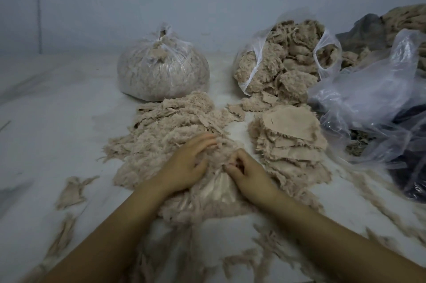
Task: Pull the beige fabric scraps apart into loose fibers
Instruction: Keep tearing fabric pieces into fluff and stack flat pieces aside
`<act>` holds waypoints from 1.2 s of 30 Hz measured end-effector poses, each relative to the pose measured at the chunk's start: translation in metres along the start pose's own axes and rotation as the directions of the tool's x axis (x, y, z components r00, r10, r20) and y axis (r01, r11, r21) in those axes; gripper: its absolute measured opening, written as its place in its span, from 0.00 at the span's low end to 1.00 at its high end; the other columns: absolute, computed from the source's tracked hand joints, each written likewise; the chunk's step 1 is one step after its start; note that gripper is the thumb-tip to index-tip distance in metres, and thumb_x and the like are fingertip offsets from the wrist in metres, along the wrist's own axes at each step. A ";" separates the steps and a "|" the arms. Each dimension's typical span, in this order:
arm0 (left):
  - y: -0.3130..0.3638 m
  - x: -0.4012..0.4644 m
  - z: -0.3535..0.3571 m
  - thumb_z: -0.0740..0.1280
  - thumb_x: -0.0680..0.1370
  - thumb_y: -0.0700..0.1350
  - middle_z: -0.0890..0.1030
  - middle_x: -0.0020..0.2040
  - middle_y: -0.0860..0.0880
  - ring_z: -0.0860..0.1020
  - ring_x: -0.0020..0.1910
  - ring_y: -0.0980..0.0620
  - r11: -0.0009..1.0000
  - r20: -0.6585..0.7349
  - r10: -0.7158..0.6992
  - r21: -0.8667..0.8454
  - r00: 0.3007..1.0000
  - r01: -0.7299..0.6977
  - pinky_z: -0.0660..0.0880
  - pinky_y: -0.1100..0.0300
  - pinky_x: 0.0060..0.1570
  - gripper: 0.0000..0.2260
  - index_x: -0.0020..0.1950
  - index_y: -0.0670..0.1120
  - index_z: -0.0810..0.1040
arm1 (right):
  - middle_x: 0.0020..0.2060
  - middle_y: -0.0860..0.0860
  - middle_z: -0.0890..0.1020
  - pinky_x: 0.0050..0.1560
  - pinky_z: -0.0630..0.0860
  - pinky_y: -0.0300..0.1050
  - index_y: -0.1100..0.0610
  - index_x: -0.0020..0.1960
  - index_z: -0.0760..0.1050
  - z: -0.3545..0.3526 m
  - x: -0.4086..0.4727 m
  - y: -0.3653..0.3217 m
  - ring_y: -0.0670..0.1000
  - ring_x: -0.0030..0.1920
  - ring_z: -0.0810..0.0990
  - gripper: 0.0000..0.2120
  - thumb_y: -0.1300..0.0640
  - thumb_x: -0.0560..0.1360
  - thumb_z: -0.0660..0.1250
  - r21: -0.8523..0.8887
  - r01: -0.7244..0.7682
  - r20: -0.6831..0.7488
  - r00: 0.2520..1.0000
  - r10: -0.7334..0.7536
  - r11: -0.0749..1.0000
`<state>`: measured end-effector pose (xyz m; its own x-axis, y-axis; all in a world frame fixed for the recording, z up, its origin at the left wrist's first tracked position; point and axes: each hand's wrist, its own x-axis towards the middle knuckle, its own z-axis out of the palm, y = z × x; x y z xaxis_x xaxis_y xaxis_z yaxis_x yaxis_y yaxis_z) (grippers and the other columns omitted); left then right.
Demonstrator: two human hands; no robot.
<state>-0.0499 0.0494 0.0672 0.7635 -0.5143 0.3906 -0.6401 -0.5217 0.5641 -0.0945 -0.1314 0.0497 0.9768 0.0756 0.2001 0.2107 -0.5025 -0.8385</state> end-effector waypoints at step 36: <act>0.081 0.043 0.022 0.64 0.75 0.51 0.84 0.36 0.50 0.81 0.34 0.55 0.472 0.026 -0.459 -0.839 0.888 0.269 0.76 0.64 0.33 0.09 0.46 0.47 0.80 | 0.53 0.51 0.83 0.57 0.77 0.45 0.52 0.55 0.78 -0.047 -0.013 -0.009 0.48 0.53 0.81 0.25 0.34 0.73 0.60 0.536 -0.194 0.082 0.981 0.178 0.822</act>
<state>-0.0706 -0.0301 0.1132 0.9697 -0.2345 0.0690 -0.0247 0.1868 0.9821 -0.1109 -0.1684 0.0788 0.9985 0.0553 0.0049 0.0031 0.0339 -0.9994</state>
